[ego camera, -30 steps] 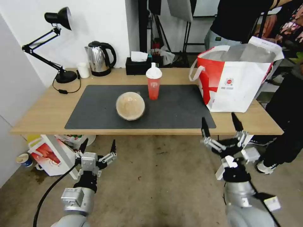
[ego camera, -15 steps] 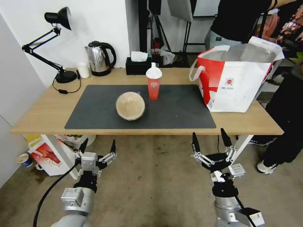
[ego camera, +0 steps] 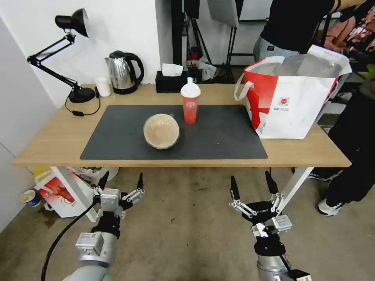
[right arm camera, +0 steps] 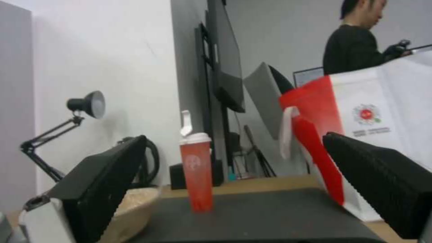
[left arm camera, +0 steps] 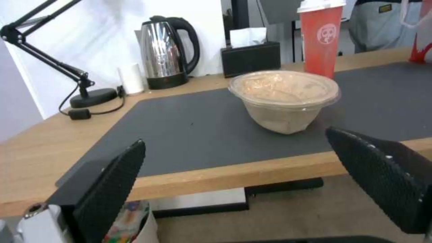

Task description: Pick up the trash from the table and place it into the takeout bag.

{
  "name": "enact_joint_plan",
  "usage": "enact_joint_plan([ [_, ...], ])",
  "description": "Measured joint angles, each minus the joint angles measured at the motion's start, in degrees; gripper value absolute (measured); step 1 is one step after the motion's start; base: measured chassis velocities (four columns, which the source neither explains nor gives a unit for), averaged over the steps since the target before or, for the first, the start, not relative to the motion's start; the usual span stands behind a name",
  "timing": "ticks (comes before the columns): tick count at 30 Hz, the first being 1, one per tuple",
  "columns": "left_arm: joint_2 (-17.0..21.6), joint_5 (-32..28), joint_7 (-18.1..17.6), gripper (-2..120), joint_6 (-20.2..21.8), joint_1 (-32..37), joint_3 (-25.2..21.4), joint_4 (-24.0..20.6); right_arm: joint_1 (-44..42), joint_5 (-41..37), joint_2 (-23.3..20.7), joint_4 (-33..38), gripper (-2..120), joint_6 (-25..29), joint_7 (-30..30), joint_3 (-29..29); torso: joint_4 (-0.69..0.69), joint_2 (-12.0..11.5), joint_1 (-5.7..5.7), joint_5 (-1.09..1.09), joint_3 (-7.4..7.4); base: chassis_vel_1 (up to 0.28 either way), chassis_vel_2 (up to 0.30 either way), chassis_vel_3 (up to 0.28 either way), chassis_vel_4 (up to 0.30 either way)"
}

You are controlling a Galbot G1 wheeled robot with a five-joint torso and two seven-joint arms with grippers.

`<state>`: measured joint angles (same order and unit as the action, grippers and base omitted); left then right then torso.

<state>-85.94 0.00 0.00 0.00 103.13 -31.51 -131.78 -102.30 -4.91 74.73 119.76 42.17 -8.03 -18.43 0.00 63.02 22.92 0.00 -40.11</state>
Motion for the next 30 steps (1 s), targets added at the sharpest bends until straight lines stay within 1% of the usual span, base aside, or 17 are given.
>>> enact_joint_plan([
  [4,0.0,0.0,0.0,100,0.0,0.0,0.0,0.0,-0.7,1.6,0.4,-0.1,100,0.3,-1.1,0.1,0.00,0.0,0.00,-0.01,0.00,0.000,0.000,0.000,0.000],
  [30,0.0,0.0,0.0,100,0.0,0.0,0.0,0.0,0.1,2.0,0.7,-0.4,100,-0.2,-1.4,-0.3,0.00,0.0,0.00,0.00,0.00,0.000,0.000,0.000,0.000],
])
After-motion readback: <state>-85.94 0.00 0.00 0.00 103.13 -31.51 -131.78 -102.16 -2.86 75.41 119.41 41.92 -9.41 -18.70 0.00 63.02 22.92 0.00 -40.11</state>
